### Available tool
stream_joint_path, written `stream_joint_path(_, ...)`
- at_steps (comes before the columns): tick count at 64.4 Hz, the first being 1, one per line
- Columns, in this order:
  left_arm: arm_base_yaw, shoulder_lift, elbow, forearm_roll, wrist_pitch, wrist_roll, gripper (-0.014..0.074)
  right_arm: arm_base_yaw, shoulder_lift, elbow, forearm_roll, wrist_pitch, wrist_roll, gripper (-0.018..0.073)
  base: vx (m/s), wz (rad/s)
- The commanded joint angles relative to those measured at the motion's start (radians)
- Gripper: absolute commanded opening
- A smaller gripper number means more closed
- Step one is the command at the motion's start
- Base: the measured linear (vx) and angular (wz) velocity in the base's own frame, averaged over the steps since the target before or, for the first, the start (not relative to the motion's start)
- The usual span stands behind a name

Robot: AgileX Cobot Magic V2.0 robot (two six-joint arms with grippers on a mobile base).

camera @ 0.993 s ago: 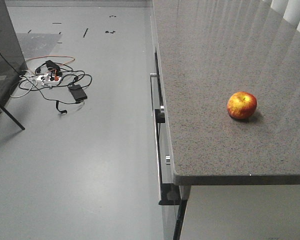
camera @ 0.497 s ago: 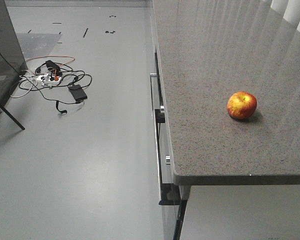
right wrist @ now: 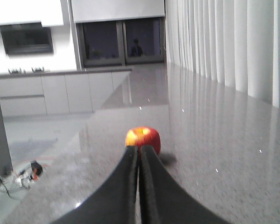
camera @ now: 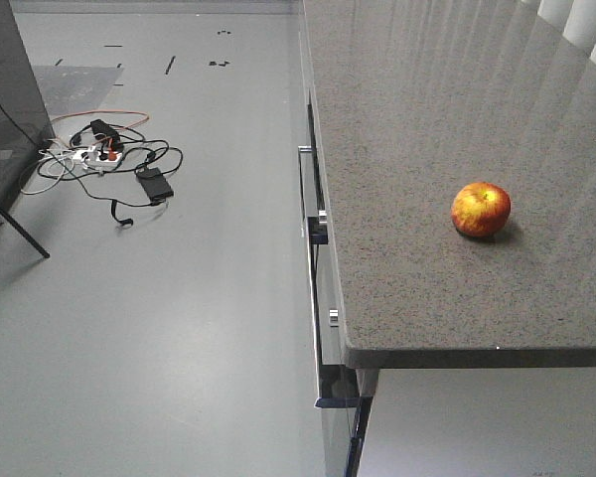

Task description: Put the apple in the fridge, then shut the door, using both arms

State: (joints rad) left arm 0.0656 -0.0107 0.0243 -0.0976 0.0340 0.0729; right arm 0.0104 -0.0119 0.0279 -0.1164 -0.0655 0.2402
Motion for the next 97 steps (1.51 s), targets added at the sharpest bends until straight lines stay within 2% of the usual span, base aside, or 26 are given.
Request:
stream_joint_path(1, -0.006, -0.015, -0.018, -0.007, -0.077, -0.009, -0.0006, -0.001, -0.003, -0.014, 0.019, -0.101, -0.001, 0.0000, 0.00, 0.00)
stream_joint_path(11, -0.006, -0.015, -0.018, -0.007, -0.077, -0.009, -0.0006, -0.001, 0.052, -0.124, 0.019, -0.012, -0.002, 0.0033, 0.00, 0.00)
stream_joint_path(18, -0.006, -0.015, -0.018, -0.007, -0.077, -0.009, -0.0006, -0.001, 0.117, -0.241, 0.019, 0.026, -0.004, 0.0104, 0.00, 0.00)
stream_joint_path(24, -0.006, -0.015, -0.018, -0.007, -0.077, -0.009, -0.0006, -0.001, 0.194, -0.343, 0.019, 0.066, -0.012, 0.0218, 0.00, 0.00)
stream_joint_path(40, -0.006, -0.015, -0.018, -0.007, -0.077, -0.009, -0.0006, -0.001, 0.381, -0.528, 0.019, 0.231, -0.012, 0.0654, 0.00, 0.00)
stream_joint_path(45, -0.006, -0.015, -0.018, -0.007, -0.077, -0.009, -0.0006, -0.001, 0.425, -0.532, 0.007, 0.201, -0.027, 0.0724, 0.00, 0.00)
stream_joint_path(51, -0.006, -0.015, -0.018, -0.007, -0.077, -0.009, -0.0006, -0.001, 0.461, -0.532, -0.029, 0.124, -0.071, 0.0726, 0.00, 0.00)
stream_joint_path(56, -0.006, -0.015, -0.018, -0.007, -0.077, -0.009, -0.0006, -0.001, 0.493, -0.532, -0.029, 0.027, -0.097, 0.0717, 0.00, 0.00)
stream_joint_path(60, -0.006, -0.015, -0.018, -0.007, -0.077, -0.009, -0.0006, -0.001, 0.520, -0.549, -0.029, 0.006, -0.110, 0.0709, 0.00, 0.00)
stream_joint_path(72, -0.006, -0.015, -0.018, -0.007, -0.077, -0.009, -0.0006, -0.001, 0.676, -0.737, -0.026, 0.157, -0.118, 0.0689, 0.00, 0.00)
stream_joint_path(82, -0.006, -0.015, -0.018, -0.007, -0.077, -0.009, -0.0006, -0.001, 0.861, -0.946, -0.020, 0.252, -0.174, 0.0685, 0.00, 0.00)
stream_joint_path(91, -0.006, -0.015, -0.018, -0.007, -0.077, -0.009, -0.0006, -0.001, 1.035, -1.130, 0.025, 0.324, -0.217, 0.0678, 0.00, 0.00)
stream_joint_path(97, -0.006, -0.015, -0.018, -0.007, -0.077, -0.009, -0.0006, -0.001, 1.159, -1.227, 0.097, 0.366, -0.283, 0.0674, 0.00, 0.00)
